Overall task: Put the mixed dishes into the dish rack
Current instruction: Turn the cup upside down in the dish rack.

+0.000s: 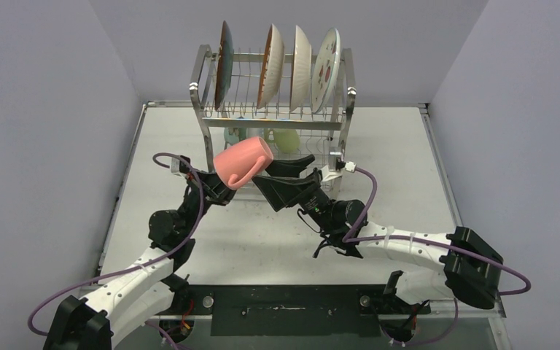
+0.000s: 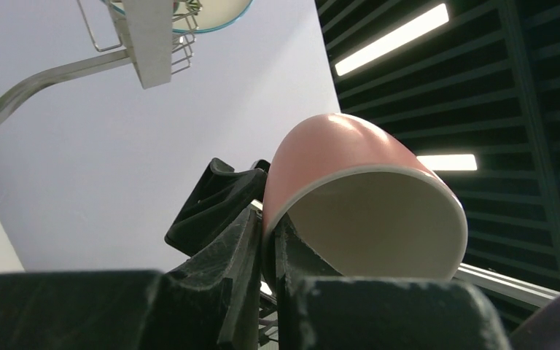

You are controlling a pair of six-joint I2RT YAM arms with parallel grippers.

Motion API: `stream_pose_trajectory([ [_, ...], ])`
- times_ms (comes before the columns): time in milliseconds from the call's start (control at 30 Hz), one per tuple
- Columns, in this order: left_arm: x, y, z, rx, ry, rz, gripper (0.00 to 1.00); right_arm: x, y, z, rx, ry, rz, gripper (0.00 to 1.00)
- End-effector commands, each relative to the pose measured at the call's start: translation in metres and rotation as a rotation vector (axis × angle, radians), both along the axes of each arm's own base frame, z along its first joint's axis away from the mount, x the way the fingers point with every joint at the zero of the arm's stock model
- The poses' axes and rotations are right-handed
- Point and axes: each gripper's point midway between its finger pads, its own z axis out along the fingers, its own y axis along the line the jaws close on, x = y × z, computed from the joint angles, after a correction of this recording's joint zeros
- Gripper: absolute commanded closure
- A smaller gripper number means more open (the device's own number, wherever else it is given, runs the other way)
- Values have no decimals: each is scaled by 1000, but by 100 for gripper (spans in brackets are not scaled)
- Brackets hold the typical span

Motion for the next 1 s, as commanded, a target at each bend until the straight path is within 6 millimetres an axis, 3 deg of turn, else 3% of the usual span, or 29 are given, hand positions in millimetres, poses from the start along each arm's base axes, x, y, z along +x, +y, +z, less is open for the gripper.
stream_pose_trajectory([
  [0, -38, 15, 52, -132, -210, -58, 100, -16, 4, 35, 87, -96, 60, 0],
  [267, -48, 16, 62, -153, -257, -89, 100, -22, 23, 43, 71, -127, 98, 0],
  [967, -59, 13, 70, -143, -305, -134, 100, -22, 28, 70, 157, -187, 104, 3],
])
